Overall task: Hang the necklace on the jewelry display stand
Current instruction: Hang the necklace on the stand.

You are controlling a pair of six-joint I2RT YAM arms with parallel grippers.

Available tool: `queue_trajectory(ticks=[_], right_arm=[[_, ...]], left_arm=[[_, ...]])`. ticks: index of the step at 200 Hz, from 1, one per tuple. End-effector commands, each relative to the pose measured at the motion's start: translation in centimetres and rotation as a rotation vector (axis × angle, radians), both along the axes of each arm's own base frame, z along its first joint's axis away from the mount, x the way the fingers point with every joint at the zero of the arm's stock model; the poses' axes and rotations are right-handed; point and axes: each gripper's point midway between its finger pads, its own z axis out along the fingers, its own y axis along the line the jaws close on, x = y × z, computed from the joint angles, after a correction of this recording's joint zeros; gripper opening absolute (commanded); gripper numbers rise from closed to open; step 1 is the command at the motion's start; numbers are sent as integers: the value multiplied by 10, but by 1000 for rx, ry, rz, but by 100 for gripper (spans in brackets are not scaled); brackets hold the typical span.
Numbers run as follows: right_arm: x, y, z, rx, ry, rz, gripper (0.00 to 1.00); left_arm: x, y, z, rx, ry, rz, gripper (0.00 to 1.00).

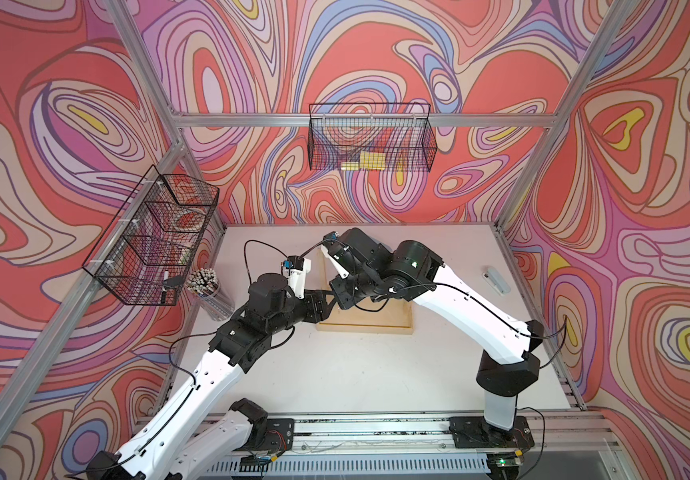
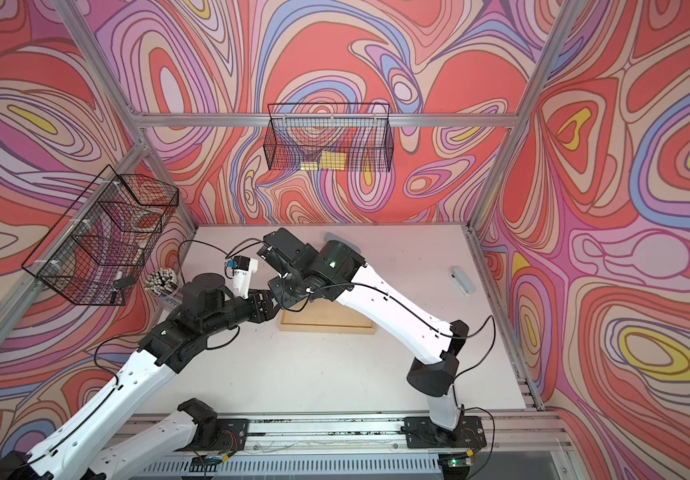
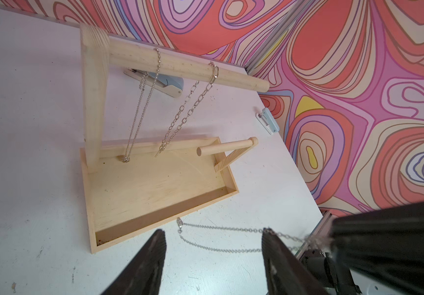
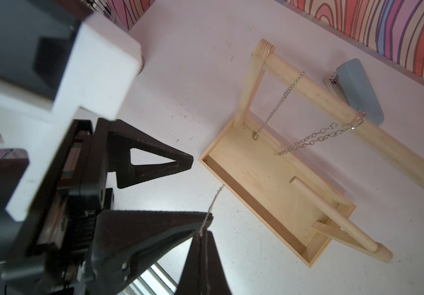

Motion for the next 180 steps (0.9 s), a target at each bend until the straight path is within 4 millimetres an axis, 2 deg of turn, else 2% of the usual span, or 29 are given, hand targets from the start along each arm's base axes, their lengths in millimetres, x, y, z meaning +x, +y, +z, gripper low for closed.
queue_trajectory(ticks=[1, 55, 61, 90, 116, 159, 180], right_arm=[[-2, -4, 9, 25, -10, -3, 0], [-2, -1, 6, 29, -6, 1, 0], [-2, 0, 4, 27, -1, 3, 0], [-4, 2, 10, 48, -1, 12, 0], [-3, 1, 8, 39, -2, 10, 0], [0, -4, 6, 23, -13, -6, 0], [1, -5, 8, 32, -11, -9, 0]], left_arm=[[7, 0, 19, -14, -67, 7, 63], [8, -9, 15, -30, -46, -35, 64], [10, -12, 22, -47, -71, -40, 64], [14, -16, 20, -57, -68, -49, 64], [17, -21, 24, -76, -81, -61, 65], [11, -33, 23, -79, -68, -127, 63], [6, -37, 21, -77, -63, -157, 59]])
